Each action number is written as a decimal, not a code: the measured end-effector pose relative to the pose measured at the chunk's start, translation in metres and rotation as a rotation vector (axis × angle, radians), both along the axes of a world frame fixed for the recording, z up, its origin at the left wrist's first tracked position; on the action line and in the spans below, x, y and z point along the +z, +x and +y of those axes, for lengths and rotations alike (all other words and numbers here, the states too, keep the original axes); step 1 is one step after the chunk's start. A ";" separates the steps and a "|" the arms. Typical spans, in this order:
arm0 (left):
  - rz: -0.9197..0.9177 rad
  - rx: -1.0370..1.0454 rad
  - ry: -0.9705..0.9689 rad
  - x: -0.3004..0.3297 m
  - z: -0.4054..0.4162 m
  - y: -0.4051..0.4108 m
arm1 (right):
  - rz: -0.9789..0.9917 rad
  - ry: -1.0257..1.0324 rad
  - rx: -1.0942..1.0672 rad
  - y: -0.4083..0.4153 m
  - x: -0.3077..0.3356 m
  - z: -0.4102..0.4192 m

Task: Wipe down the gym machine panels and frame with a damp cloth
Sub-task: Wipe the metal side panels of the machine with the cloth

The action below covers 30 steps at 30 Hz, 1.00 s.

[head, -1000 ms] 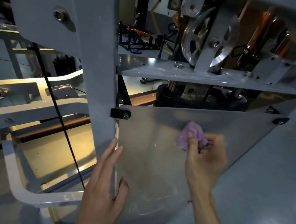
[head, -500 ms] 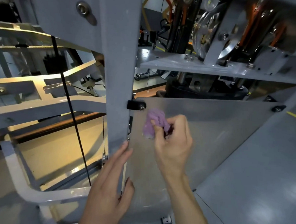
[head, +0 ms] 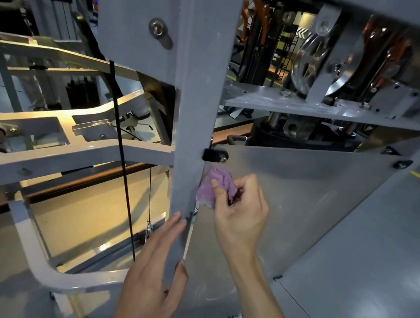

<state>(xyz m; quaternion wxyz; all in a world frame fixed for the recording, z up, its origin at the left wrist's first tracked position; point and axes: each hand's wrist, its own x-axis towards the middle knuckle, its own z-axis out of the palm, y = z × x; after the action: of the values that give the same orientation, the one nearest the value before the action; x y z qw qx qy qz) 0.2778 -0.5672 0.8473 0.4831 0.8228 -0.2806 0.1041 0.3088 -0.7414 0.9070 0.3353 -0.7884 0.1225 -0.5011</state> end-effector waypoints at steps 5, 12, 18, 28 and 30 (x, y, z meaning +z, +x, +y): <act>-0.021 0.010 0.021 -0.004 -0.002 0.002 | 0.058 -0.056 0.029 -0.005 -0.017 0.001; -0.008 -0.002 0.016 -0.004 -0.002 0.006 | 0.007 -0.076 0.064 -0.002 0.007 0.008; -0.011 0.003 0.026 -0.005 -0.002 0.008 | 0.127 0.011 0.053 -0.009 -0.031 0.006; -0.025 0.000 0.035 -0.003 -0.003 0.008 | 0.035 0.084 0.090 -0.002 -0.007 0.007; -0.038 0.007 0.035 -0.003 -0.004 0.009 | 0.119 0.135 0.086 -0.007 -0.032 0.007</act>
<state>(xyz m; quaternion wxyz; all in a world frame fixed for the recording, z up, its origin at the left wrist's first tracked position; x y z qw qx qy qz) 0.2864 -0.5716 0.8446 0.4631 0.8299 -0.2885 0.1165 0.3019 -0.7348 0.8748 0.4008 -0.7969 0.1418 -0.4291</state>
